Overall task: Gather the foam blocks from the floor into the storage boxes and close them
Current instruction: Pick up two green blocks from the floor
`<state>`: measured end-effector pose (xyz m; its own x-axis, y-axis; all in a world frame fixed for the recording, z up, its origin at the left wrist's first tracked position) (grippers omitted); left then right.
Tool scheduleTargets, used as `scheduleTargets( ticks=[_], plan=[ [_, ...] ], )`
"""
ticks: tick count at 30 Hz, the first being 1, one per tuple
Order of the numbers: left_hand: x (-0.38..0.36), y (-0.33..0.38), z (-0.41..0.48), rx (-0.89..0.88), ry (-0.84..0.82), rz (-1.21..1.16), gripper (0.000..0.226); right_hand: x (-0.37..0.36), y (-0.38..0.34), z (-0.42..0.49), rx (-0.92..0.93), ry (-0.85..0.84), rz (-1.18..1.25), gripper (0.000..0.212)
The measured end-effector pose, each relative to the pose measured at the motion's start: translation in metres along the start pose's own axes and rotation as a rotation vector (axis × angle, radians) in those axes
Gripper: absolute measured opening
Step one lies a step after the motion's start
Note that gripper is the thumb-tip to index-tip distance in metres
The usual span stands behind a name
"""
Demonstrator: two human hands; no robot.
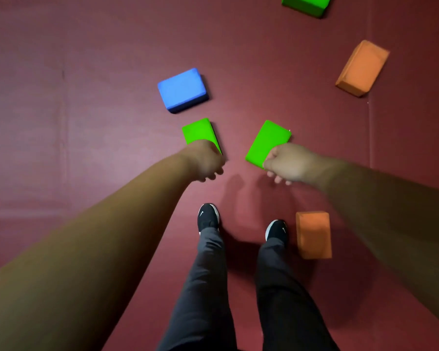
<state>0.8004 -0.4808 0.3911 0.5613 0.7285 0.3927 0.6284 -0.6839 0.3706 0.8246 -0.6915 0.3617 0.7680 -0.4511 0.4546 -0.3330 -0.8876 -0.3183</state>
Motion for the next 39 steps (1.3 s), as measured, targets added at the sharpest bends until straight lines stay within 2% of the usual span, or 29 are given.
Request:
scheduleTargets(
  ticks=[5, 10, 13, 15, 20, 24, 26, 29, 35, 39],
  plan=[
    [-0.071, -0.017, 0.096, 0.068, -0.04, -0.006, 0.024, -0.039, 0.089, 0.099, -0.142, -0.055, 0.114, 0.024],
    [-0.132, -0.052, 0.197, 0.13, -0.045, 0.03, 0.025, -0.077, 0.163, 0.192, -0.286, -0.029, 0.247, 0.016],
    [-0.158, -0.088, 0.258, 0.131, 0.058, 0.091, 0.032, -0.1, 0.195, 0.244, -0.358, -0.039, 0.314, 0.017],
    [-0.169, -0.112, 0.291, 0.149, 0.145, 0.131, 0.038, -0.115, 0.21, 0.277, -0.379, -0.035, 0.336, 0.021],
    [-0.191, -0.174, 0.354, 0.251, 0.191, 0.096, 0.051, -0.15, 0.228, 0.345, -0.364, -0.003, 0.372, 0.037],
    [-0.195, -0.193, 0.367, 0.321, 0.245, 0.068, 0.039, -0.175, 0.227, 0.379, -0.389, 0.039, 0.445, 0.061],
    [-0.196, -0.21, 0.382, 0.344, 0.297, 0.087, 0.045, -0.186, 0.225, 0.392, -0.418, 0.039, 0.52, 0.072],
    [-0.194, -0.231, 0.4, 0.357, 0.374, -0.05, 0.057, -0.2, 0.226, 0.411, -0.464, 0.06, 0.633, 0.086],
    [-0.19, -0.254, 0.432, 0.414, 0.345, -0.396, 0.094, -0.221, 0.23, 0.44, -0.437, 0.182, 0.751, 0.094],
    [-0.195, -0.265, 0.451, 0.43, 0.402, -0.55, 0.089, -0.231, 0.239, 0.446, -0.398, 0.324, 0.762, 0.091]
  ],
)
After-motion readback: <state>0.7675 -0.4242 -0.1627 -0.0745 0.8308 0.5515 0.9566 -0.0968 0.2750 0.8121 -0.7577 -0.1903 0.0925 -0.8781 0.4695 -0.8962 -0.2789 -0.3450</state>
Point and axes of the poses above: each hand's wrist, its own z-axis towards the middle knuckle, its own x-axis out of the back of the hand, y = z × x, the point moved 1 cm from there along z, towards the middle knuckle, and after that the axes turned 5 degrees about y, right-handed, at the moved point
